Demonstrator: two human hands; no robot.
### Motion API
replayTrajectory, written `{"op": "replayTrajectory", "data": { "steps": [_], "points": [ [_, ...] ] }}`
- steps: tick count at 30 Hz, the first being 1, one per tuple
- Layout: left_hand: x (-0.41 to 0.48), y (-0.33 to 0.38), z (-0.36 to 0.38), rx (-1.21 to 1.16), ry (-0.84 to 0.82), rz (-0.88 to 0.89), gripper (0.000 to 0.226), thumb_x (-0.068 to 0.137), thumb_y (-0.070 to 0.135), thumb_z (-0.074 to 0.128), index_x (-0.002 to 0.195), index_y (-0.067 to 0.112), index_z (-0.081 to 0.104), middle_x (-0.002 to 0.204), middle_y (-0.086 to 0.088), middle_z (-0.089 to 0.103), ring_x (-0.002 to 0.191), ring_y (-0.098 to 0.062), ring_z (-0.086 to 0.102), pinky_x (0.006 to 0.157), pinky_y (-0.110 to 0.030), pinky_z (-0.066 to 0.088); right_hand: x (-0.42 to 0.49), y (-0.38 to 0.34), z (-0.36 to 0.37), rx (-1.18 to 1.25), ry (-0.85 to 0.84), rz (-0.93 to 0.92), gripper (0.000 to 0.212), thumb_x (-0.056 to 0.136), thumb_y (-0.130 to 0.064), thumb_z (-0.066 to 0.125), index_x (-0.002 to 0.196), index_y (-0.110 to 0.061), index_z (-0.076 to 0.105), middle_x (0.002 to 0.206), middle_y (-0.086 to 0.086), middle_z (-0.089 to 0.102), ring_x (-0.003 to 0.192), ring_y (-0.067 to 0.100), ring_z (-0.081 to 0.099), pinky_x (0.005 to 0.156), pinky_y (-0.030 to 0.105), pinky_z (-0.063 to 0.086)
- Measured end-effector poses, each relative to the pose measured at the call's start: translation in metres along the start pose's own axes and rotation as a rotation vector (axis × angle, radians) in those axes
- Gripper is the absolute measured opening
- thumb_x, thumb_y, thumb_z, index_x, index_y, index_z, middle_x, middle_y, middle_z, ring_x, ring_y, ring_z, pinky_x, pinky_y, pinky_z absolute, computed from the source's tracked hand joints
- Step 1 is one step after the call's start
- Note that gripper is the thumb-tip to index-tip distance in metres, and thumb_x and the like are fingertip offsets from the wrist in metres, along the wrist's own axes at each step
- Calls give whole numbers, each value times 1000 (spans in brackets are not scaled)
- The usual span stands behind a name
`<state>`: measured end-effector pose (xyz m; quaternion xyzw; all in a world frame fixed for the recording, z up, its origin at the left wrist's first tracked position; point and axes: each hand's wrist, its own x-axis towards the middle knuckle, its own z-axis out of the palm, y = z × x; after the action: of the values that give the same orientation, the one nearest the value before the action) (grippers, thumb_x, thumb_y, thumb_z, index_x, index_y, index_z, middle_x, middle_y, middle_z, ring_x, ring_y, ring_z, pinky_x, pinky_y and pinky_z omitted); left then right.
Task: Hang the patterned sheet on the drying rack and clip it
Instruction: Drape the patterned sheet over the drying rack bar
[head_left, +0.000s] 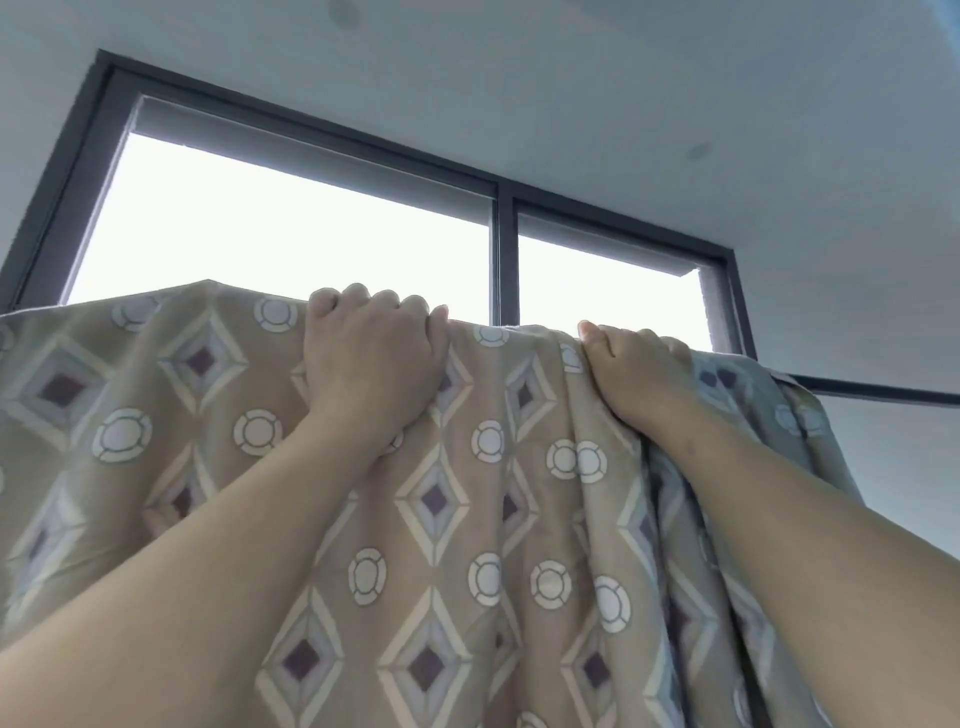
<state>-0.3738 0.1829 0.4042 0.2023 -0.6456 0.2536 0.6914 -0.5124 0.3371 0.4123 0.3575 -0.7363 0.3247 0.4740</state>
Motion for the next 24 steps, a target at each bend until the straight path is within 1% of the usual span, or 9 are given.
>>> {"op": "replayTrajectory", "data": {
  "steps": [3, 8, 11, 14, 16, 19, 20, 22, 24],
  "points": [
    [0, -5, 2, 20, -23, -22, 49, 91, 32, 28, 60, 8, 57, 60, -8, 59, 70, -30, 54, 77, -39, 32, 2, 13, 3, -25, 29, 36, 51, 101, -37, 19, 114, -17, 63, 124, 7, 62, 118, 26, 47, 104, 40, 23],
    [4, 0, -1, 16, -73, -83, 40, 89, 26, 23, 60, 11, 47, 59, 0, 42, 74, -24, 41, 83, -37, 26, 4, 15, 9, 14, 38, 31, 50, 101, -39, 18, 115, -19, 61, 126, 6, 59, 122, 25, 44, 107, 41, 20],
    [9, 11, -5, -23, -147, -77, 37, 92, 25, 26, 76, 11, 56, 73, -3, 52, 83, -24, 44, 92, -40, 29, 5, 8, 10, 25, -1, -12, 49, 100, -40, 17, 120, -22, 58, 128, 8, 56, 123, 27, 41, 109, 44, 19],
    [11, 51, -1, -73, -182, 89, 42, 96, 32, 23, 93, 10, 59, 85, -8, 61, 84, -25, 52, 88, -39, 33, 3, 2, 13, 26, 5, -56, 48, 100, -41, 17, 118, -22, 57, 127, 8, 55, 123, 28, 40, 109, 45, 20],
    [9, 70, 7, -77, -130, 108, 45, 98, 37, 22, 89, 11, 58, 84, -9, 63, 83, -27, 54, 85, -39, 34, 2, 7, 12, 25, 19, -75, 48, 100, -42, 16, 108, -20, 57, 120, 8, 57, 119, 28, 42, 108, 47, 22],
    [6, 68, 23, -62, 120, 165, 48, 95, 37, 27, 63, 13, 54, 57, -5, 56, 57, -20, 36, 67, -34, 37, 0, 24, 6, -3, 53, -67, 44, 100, -44, 13, 89, -22, 50, 102, 2, 57, 104, 23, 47, 103, 44, 25],
    [6, 66, 26, -60, 189, 172, 51, 93, 37, 28, 57, 12, 54, 49, -3, 53, 53, -18, 31, 62, -31, 34, 1, 30, 4, -18, 57, -51, 46, 100, -44, 12, 90, -22, 51, 101, 1, 58, 104, 23, 48, 103, 43, 24],
    [8, 60, 33, -29, 200, 183, 55, 92, 38, 26, 55, 11, 56, 45, -2, 48, 51, -18, 30, 61, -30, 27, 4, 42, 2, -38, 56, -1, 53, 101, -43, 12, 97, -18, 58, 107, 4, 62, 111, 25, 50, 105, 42, 23],
    [7, 52, 35, -23, 231, 191, 53, 92, 36, 30, 52, 11, 55, 44, -3, 50, 50, -18, 29, 60, -29, 28, 6, 53, 3, -73, 60, 53, 57, 101, -42, 12, 105, -15, 62, 116, 7, 63, 116, 26, 50, 106, 42, 22]
  ]
}}
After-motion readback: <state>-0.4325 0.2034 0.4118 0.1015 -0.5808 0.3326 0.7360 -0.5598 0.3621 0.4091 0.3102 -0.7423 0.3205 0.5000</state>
